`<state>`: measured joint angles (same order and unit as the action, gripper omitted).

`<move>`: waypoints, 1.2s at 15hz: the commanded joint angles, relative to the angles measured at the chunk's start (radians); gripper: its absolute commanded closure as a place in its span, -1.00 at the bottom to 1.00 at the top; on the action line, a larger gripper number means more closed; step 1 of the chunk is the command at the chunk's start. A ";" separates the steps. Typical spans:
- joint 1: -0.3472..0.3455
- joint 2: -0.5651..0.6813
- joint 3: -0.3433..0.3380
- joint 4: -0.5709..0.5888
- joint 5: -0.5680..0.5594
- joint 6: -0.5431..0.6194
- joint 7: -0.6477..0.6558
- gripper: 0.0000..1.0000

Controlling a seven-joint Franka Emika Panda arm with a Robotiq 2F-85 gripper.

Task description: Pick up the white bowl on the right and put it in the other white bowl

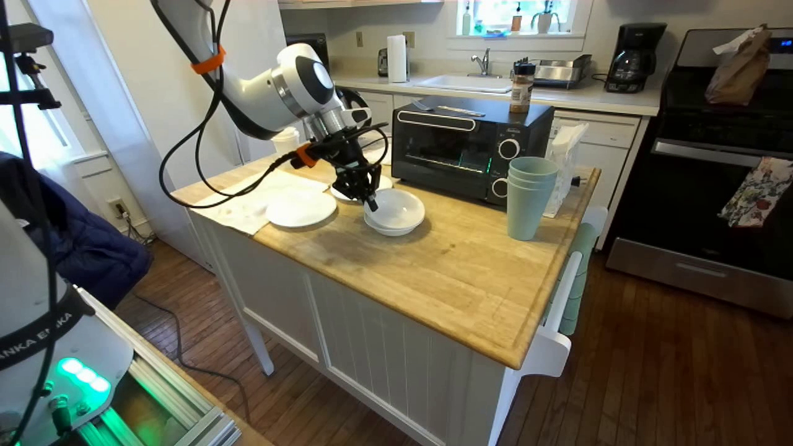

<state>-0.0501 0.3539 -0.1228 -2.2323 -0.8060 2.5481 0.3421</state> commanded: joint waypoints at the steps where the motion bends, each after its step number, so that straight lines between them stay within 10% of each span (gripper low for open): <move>1: 0.021 0.015 -0.024 0.019 -0.018 0.016 -0.009 0.89; 9: 0.019 0.011 -0.026 0.020 -0.015 0.024 -0.019 0.13; 15: 0.014 0.004 -0.031 0.020 -0.008 0.034 -0.026 -0.94; 16: 0.013 0.005 -0.033 0.020 -0.007 0.036 -0.027 -1.00; 17: 0.013 0.007 -0.034 0.022 -0.005 0.036 -0.027 -0.36; 18: 0.013 0.008 -0.036 0.023 -0.005 0.034 -0.025 -0.34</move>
<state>-0.0463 0.3557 -0.1406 -2.2175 -0.8061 2.5639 0.3271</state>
